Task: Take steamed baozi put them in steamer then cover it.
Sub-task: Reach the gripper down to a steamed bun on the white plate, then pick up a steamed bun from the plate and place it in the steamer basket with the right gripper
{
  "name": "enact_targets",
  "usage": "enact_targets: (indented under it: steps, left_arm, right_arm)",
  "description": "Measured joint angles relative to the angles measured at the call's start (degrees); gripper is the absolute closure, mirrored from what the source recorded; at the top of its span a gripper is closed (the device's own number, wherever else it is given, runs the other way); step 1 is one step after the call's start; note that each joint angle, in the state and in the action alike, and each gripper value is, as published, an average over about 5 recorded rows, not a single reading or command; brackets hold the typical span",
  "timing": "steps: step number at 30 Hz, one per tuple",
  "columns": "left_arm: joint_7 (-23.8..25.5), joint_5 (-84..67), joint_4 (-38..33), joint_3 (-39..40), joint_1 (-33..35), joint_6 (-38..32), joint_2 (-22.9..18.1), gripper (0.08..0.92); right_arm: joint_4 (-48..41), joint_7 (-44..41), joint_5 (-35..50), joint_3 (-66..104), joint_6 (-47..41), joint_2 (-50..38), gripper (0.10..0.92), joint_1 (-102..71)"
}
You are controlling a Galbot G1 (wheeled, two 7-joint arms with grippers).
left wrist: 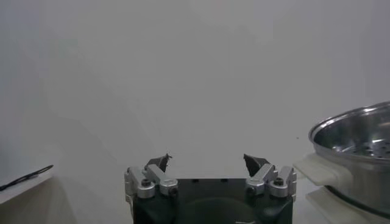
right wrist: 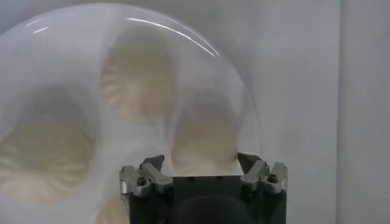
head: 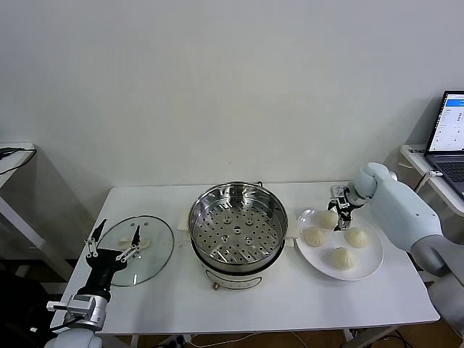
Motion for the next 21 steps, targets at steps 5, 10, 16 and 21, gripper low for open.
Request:
enact_targets:
  steps: [5,10,16,21]
  left_arm:
    - [0.01,-0.01,0.01,-0.06,-0.08,-0.06,-0.05,0.177]
    - [0.02,-0.05,0.07,-0.16,-0.12,-0.11,-0.05,0.177]
    - [0.03,-0.14,0.12,-0.2,-0.19,-0.14,-0.07,0.177]
    - [0.03,-0.15,-0.09,-0.16,-0.16,-0.14,-0.09,0.177]
  right_arm:
    - [-1.04,0.13,-0.77,0.29,0.26,0.92,0.233,0.18]
    - [-1.54,0.21,-1.36,0.35,0.62,1.38,0.31,0.34]
    - [-1.49,0.2,-1.46,0.25,1.15,1.35,0.322,0.35]
    - [0.25,-0.37,-0.29,-0.79,1.23,0.12,0.33,0.72]
